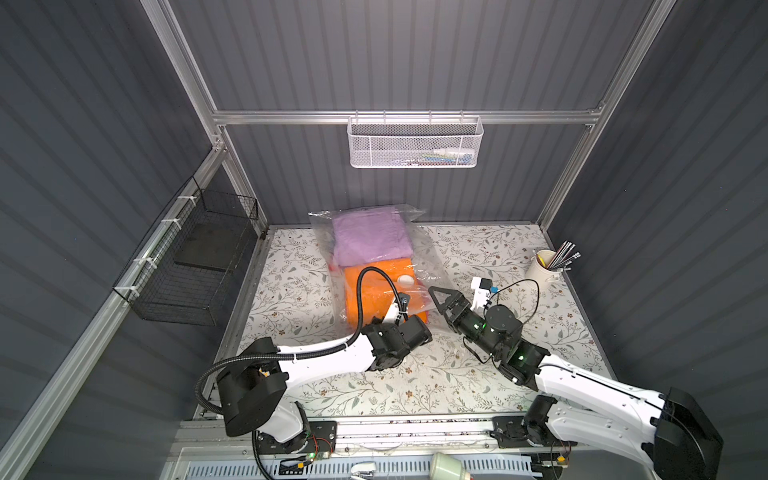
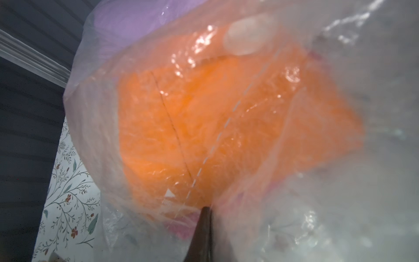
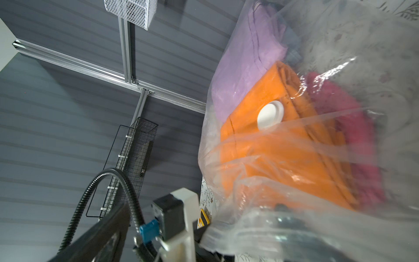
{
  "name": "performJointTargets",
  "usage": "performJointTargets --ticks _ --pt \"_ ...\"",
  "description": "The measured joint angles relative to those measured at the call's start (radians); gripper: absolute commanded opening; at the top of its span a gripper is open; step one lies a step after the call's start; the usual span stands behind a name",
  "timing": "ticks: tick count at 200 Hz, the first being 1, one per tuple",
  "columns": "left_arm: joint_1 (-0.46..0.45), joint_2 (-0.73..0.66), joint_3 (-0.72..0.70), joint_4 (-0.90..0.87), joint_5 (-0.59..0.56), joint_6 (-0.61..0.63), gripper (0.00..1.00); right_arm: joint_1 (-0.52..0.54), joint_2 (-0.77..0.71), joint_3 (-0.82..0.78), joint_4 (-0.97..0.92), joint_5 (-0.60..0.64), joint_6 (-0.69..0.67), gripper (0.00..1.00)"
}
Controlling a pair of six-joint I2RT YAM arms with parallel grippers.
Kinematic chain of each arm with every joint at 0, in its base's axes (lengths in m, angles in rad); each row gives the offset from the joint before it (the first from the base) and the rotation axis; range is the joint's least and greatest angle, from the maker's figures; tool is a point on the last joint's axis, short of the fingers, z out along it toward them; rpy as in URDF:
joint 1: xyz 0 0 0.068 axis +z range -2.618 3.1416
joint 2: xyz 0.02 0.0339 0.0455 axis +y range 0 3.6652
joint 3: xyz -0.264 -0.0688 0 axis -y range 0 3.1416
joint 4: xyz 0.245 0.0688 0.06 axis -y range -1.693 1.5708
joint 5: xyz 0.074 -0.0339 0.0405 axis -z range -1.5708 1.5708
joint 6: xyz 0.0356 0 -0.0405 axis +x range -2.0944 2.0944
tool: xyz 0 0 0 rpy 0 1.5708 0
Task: Take the trousers out of the vacuum bag
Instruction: Open the vacuum bag at the center of the board.
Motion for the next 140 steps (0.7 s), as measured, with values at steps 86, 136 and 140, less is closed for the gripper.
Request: performJointTargets --ticks 86,136,140 --pt "0.032 -0.047 0.055 0.021 0.063 0.087 0.0 0.33 -0.006 -0.015 -0.162 0.223 -0.017 0.98" --pt "0.051 -0.054 0.058 0.012 0.092 0.115 0.0 0.391 0.202 0.024 -0.068 0.257 -0.016 0.93" --pt "0.055 -0.056 0.058 0.011 0.093 0.118 0.0 0.391 0.212 0.028 -0.057 0.259 -0.014 0.93"
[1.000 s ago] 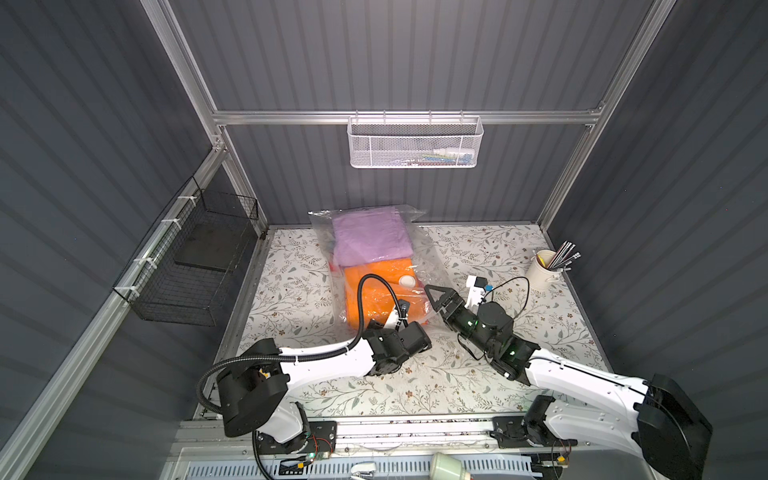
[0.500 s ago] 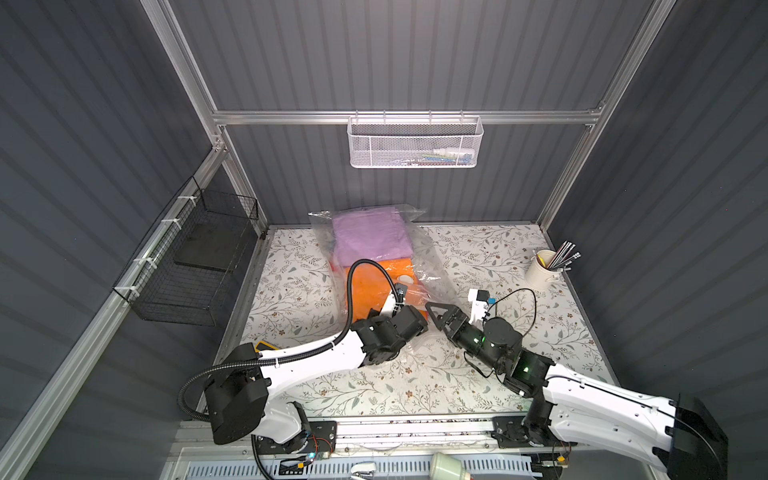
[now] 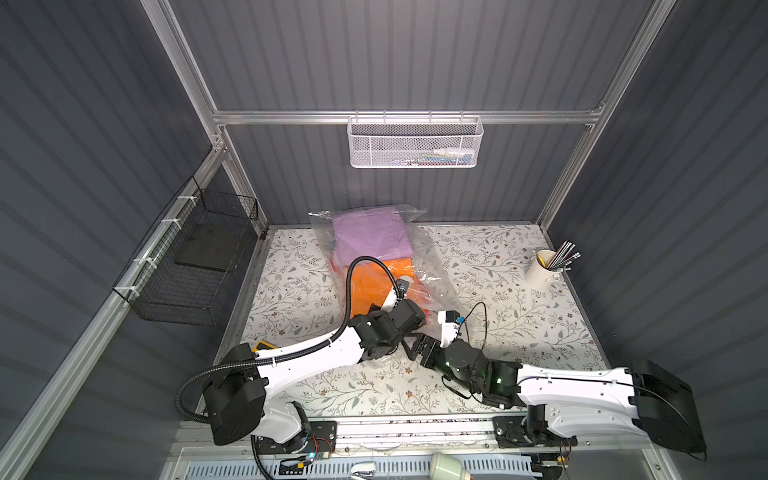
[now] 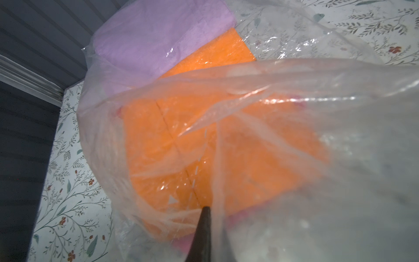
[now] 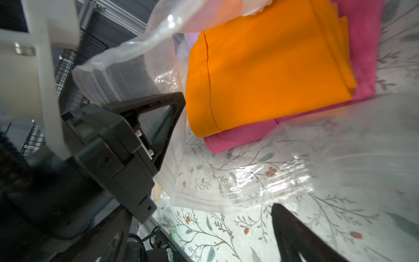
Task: Take the trousers out of the vacuum bag
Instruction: Open the vacuum bag at the center of the board, then take out the trousers from the vacuum bag.
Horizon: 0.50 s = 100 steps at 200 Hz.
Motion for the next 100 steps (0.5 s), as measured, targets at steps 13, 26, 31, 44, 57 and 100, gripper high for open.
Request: performJointTargets --ticks 13,26,31,44,57,100 --pt "0.011 -0.011 0.0 -0.002 0.001 0.012 0.0 -0.006 0.027 0.011 0.035 -0.002 0.0 0.92" --pt "0.022 -0.028 0.0 -0.005 -0.005 0.023 0.0 -0.014 0.045 0.023 0.062 -0.012 -0.002 0.91" --pt "0.025 -0.034 0.0 -0.006 -0.01 0.026 0.0 -0.019 0.053 0.028 0.073 -0.018 -0.002 0.9" --pt "0.034 -0.047 0.001 -0.007 -0.018 0.038 0.0 -0.031 0.07 0.038 0.099 -0.038 -0.001 0.89" --pt "0.04 -0.055 0.002 -0.008 -0.026 0.05 0.0 -0.04 0.083 0.042 0.122 -0.058 0.0 0.88" --pt "0.041 -0.056 0.004 -0.011 -0.023 0.068 0.0 -0.054 0.094 0.006 0.203 -0.102 0.021 0.9"
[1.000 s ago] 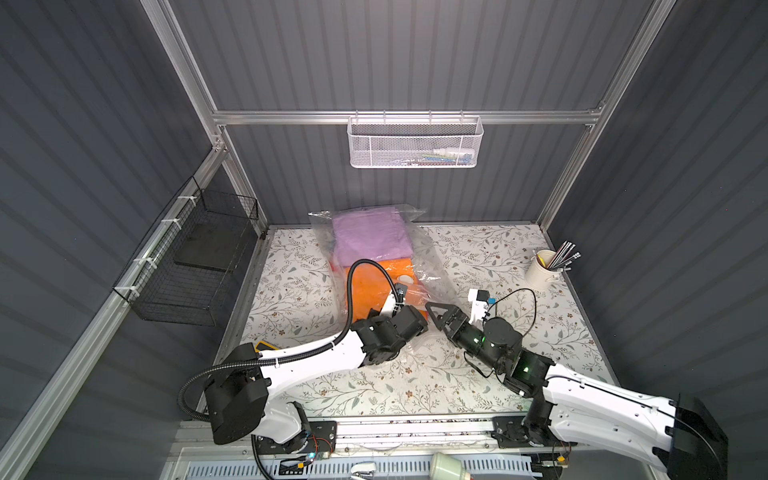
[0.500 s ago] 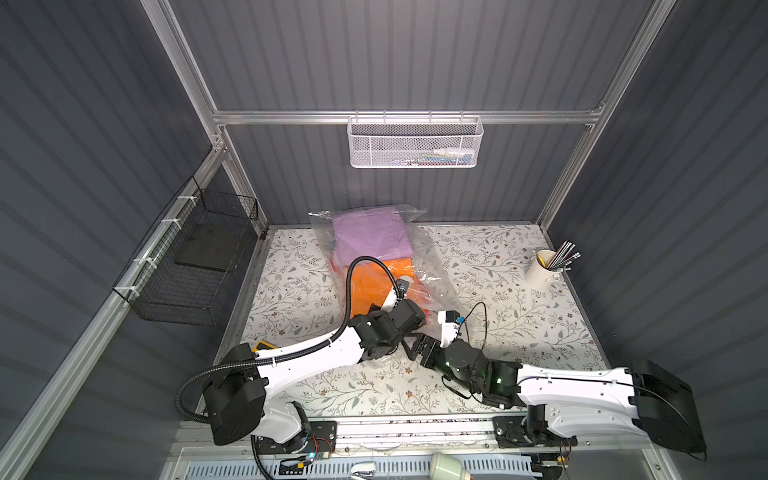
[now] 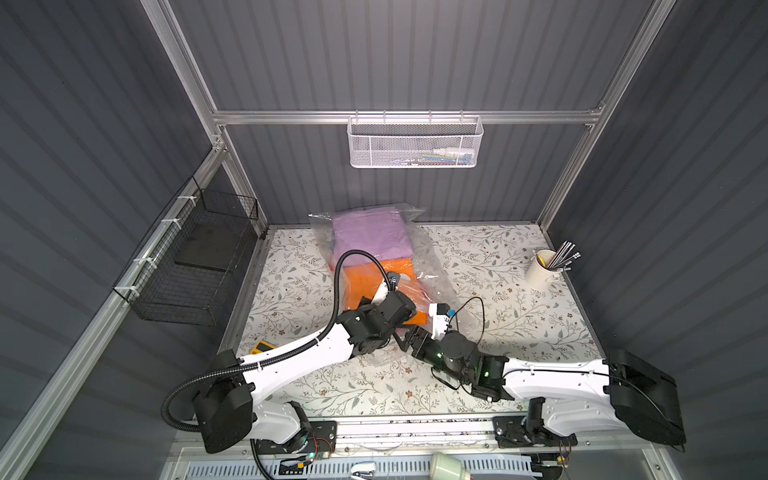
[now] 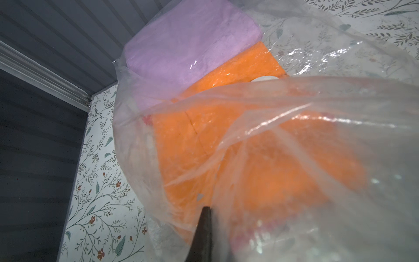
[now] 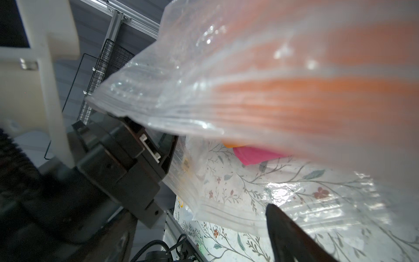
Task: Take the trousers out of the vacuum bag
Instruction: Take out the trousers from the vacuum bag.
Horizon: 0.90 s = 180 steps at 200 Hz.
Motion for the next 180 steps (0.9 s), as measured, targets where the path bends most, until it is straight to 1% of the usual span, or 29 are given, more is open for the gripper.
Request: performJointTargets --ticks 30,80,117,134,151,180 --pt "-0.015 0.0 0.009 0.008 0.032 0.004 0.0 0.0 -0.045 -0.04 0.019 -0.012 -0.011 0.93" --pt "-0.022 0.01 0.027 0.027 0.063 0.006 0.0 -0.008 -0.199 -0.072 -0.08 0.016 -0.074 0.99" --pt "-0.018 0.043 0.027 0.029 0.063 0.003 0.0 -0.011 -0.292 -0.095 -0.124 0.018 -0.131 0.99" --pt "-0.012 0.061 0.027 0.027 0.063 -0.005 0.0 -0.011 -0.317 -0.105 -0.153 0.024 -0.135 0.96" --pt "-0.007 0.06 0.028 0.027 0.063 -0.011 0.0 -0.011 -0.322 -0.106 -0.19 0.05 -0.13 0.9" --pt "0.007 0.03 0.028 0.027 0.071 -0.013 0.0 -0.011 -0.285 -0.091 -0.254 0.099 -0.116 0.84"
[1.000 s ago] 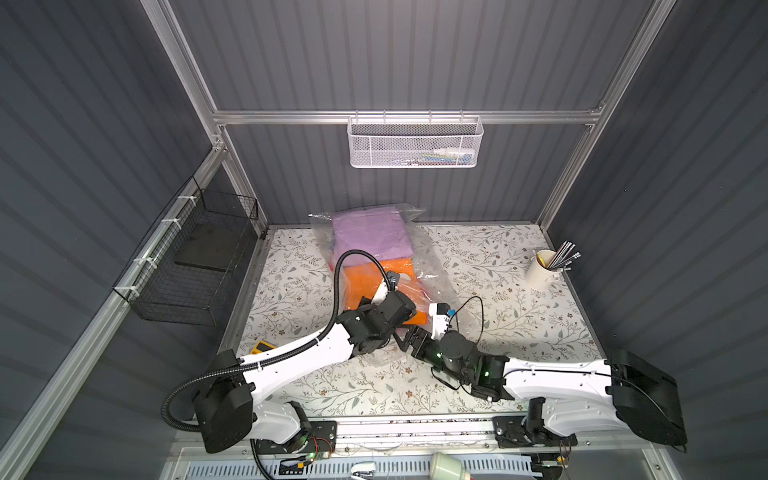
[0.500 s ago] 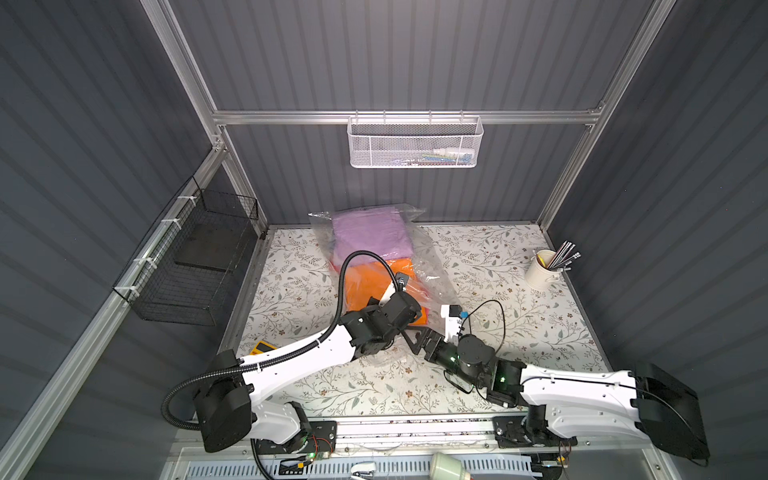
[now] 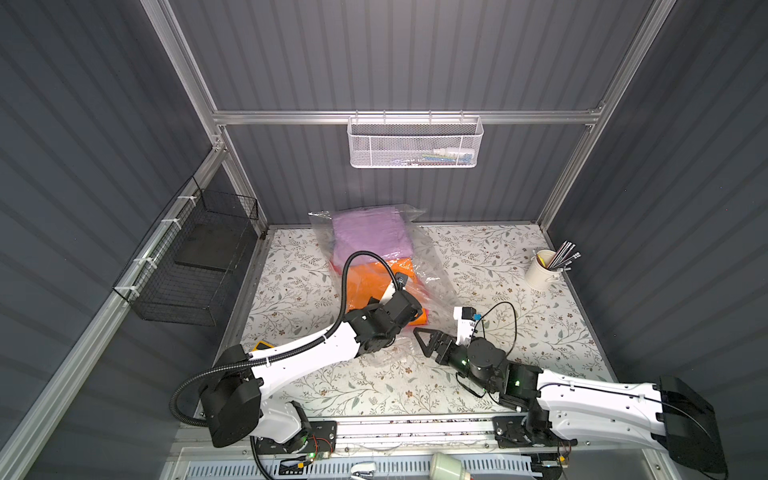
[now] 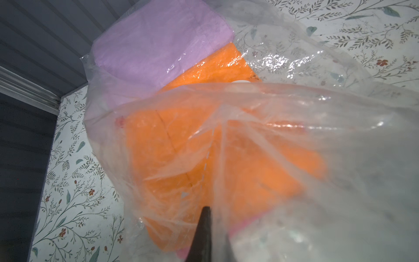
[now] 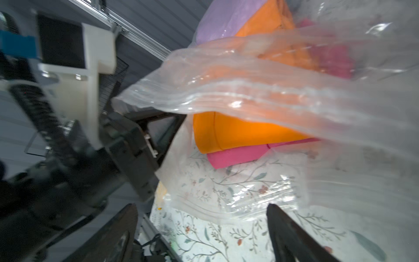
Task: Take the trousers out of the vacuum bag
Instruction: Take out the trousers from the vacuum bag.
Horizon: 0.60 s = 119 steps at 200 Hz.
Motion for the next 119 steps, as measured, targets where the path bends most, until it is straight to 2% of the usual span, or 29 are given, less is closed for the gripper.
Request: performJointTargets --ticks 51,119 --pt "0.001 -0.023 0.013 0.0 0.033 -0.004 0.0 -0.016 0.181 0.108 -0.018 0.035 0.01 0.79" --pt "0.006 -0.068 0.013 0.0 0.071 -0.003 0.0 -0.133 0.397 0.175 0.052 0.005 0.053 0.84"
